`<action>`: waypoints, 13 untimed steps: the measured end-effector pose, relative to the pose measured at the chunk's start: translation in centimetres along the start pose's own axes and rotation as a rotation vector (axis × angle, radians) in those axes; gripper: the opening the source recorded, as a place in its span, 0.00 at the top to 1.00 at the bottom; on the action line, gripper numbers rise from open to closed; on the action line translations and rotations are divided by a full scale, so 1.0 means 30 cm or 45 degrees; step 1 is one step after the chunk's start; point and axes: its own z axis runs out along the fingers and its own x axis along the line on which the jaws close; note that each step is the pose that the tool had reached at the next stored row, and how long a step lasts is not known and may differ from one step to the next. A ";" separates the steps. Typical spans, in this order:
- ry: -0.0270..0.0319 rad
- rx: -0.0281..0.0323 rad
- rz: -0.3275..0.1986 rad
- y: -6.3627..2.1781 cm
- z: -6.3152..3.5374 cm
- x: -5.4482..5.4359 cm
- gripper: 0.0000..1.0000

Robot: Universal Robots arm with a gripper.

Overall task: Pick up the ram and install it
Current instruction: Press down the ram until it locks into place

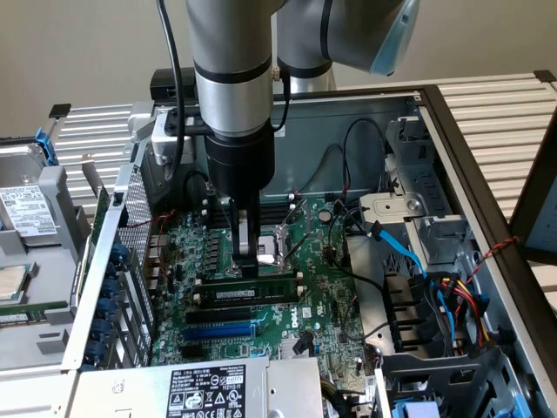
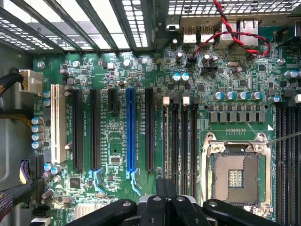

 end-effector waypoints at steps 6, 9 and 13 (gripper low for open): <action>0.0002 0.0001 0.000 -0.009 0.001 -0.001 0.89; 0.0001 0.0000 0.000 -0.009 0.001 -0.001 0.89; 0.0000 0.0004 0.000 -0.009 0.014 0.000 0.89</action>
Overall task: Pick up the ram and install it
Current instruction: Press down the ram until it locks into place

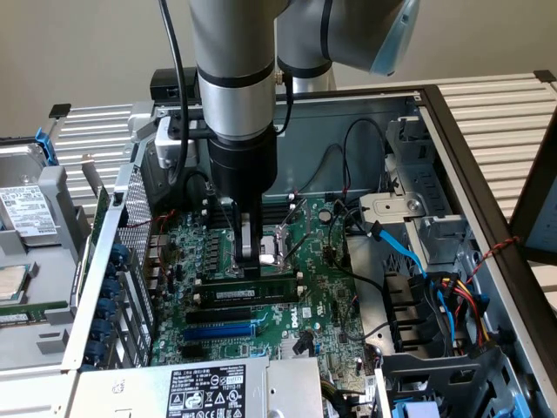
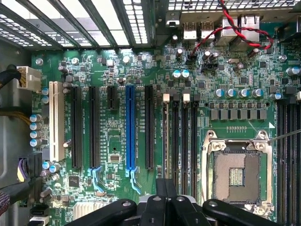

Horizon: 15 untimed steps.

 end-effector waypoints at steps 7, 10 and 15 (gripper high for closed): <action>-0.0002 0.0002 0.000 -0.001 0.004 -0.001 0.89; -0.0001 0.0001 0.000 -0.001 0.004 -0.001 0.89; -0.0001 0.0001 0.000 -0.001 0.005 -0.009 0.89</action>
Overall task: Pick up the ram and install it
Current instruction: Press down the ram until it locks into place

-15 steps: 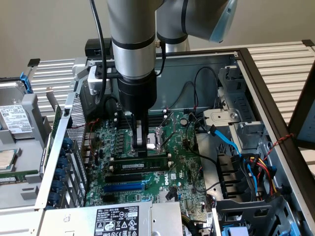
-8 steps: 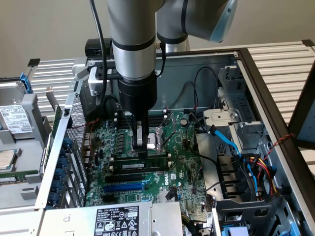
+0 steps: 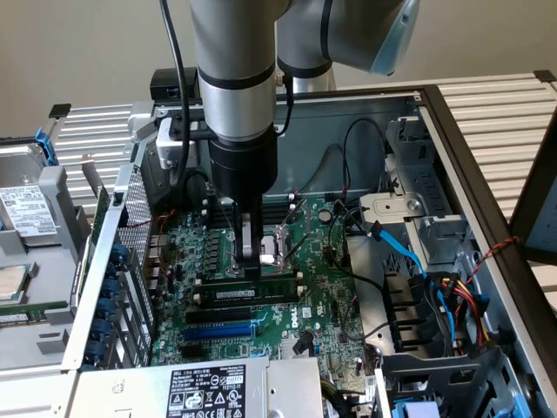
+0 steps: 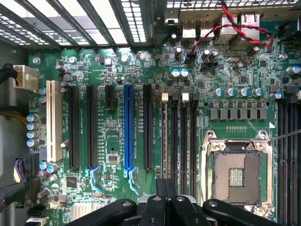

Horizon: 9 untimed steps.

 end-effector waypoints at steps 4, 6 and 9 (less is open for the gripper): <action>0.0003 -0.0001 0.000 0.000 0.001 0.001 0.89; 0.0003 -0.0001 0.000 0.000 0.002 0.001 0.89; 0.0003 -0.0001 0.000 0.000 0.002 0.001 0.89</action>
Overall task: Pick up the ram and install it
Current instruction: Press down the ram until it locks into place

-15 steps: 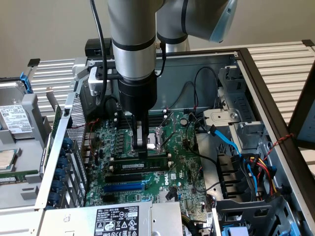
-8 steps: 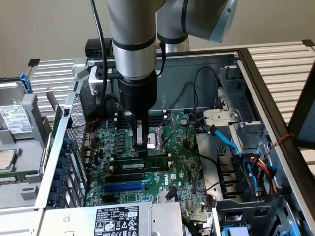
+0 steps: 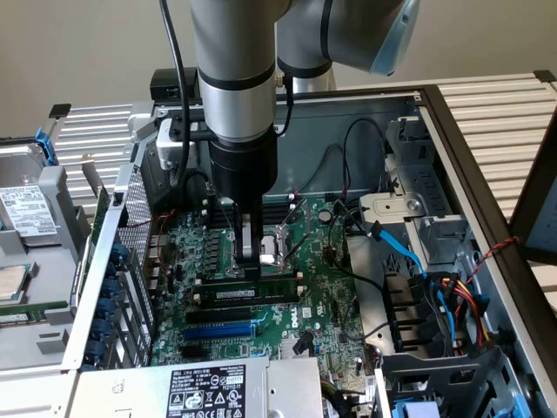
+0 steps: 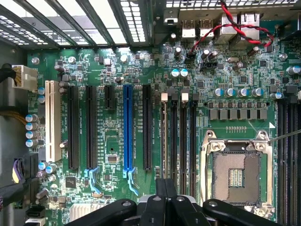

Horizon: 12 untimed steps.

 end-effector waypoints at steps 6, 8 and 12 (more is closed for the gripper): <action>-0.0002 0.0001 0.000 -0.006 0.000 0.000 0.89; 0.0000 0.0000 0.000 -0.006 0.000 0.000 0.89; -0.0005 0.0070 0.000 -0.006 0.009 -0.001 0.89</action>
